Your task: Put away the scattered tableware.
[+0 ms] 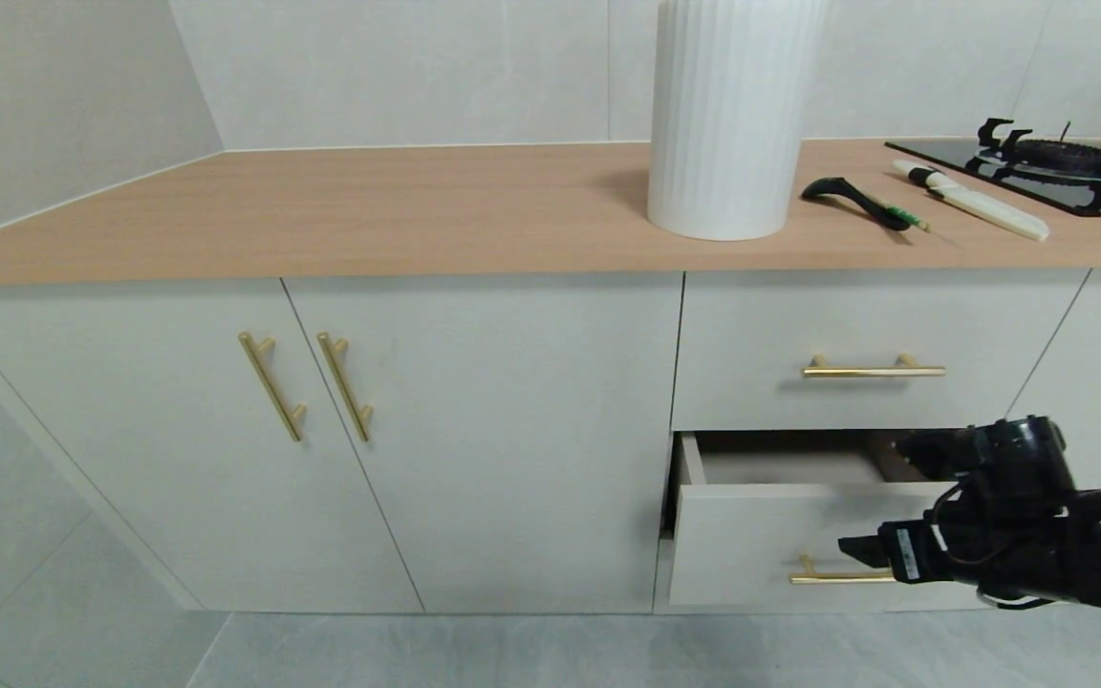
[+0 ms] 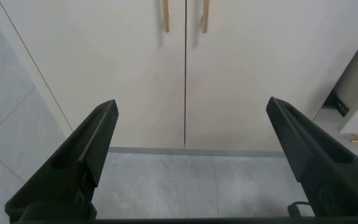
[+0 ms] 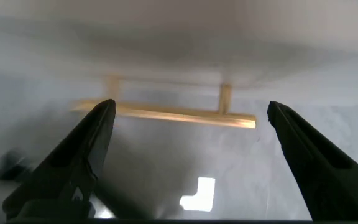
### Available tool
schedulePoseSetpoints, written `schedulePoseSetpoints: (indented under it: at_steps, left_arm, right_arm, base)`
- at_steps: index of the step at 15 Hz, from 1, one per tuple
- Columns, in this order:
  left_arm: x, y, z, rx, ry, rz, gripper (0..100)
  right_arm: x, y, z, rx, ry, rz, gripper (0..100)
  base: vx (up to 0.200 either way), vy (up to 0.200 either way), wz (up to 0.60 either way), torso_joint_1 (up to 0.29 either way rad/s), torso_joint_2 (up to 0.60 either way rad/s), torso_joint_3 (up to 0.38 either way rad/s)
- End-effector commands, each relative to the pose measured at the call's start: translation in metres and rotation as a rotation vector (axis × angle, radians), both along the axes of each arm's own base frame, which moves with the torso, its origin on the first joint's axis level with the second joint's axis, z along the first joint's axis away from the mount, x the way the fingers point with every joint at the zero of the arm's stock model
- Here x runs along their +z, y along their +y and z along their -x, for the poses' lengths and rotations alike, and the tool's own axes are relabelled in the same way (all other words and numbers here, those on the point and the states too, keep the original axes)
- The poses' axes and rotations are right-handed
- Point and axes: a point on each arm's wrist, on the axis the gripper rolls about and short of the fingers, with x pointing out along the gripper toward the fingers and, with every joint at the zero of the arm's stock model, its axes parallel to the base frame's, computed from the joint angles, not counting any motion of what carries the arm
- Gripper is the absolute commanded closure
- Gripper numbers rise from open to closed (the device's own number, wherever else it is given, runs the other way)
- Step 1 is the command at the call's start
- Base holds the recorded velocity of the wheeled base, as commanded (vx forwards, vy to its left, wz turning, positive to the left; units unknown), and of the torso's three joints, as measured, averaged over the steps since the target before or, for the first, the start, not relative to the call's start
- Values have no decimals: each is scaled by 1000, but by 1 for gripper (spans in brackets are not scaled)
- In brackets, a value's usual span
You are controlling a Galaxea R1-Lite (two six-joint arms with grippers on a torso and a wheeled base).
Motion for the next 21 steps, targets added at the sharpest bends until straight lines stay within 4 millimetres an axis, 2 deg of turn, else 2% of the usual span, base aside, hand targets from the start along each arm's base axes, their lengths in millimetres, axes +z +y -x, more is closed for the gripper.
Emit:
schedulePoseSetpoints:
  at_steps: [1,5,10,14,17,21]
  left_arm:
    - [0,0,0,1,1,0,0]
    - [0,0,0,1,1,0,0]
    - [0,0,0,1,1,0,0]
    - [0,0,0,1,1,0,0]
    - [0,0,0,1,1,0,0]
    - [0,0,0,1,1,0,0]
  right_arm:
    - [76,10,36,87,-183,-97,0]
    - [67,17,26,63,-197,-91,0]
    - [27,27,2,0,-167,-14,0]
    - [0,32,-14,-12,-237,-26,0]
    - [-8,32,-17,-43,-261,-7,0]
    - [-8,32,-17,-42,-261,-7,0]
  base:
    - [0,0,0,0,0,0]
    - [0,0,0,0,0,0]
    - [0,0,0,0,0,0]
    - [0,0,0,0,0,0]
    - [0,0,0,0,0,0]
    - [0,0,0,0,0,0]
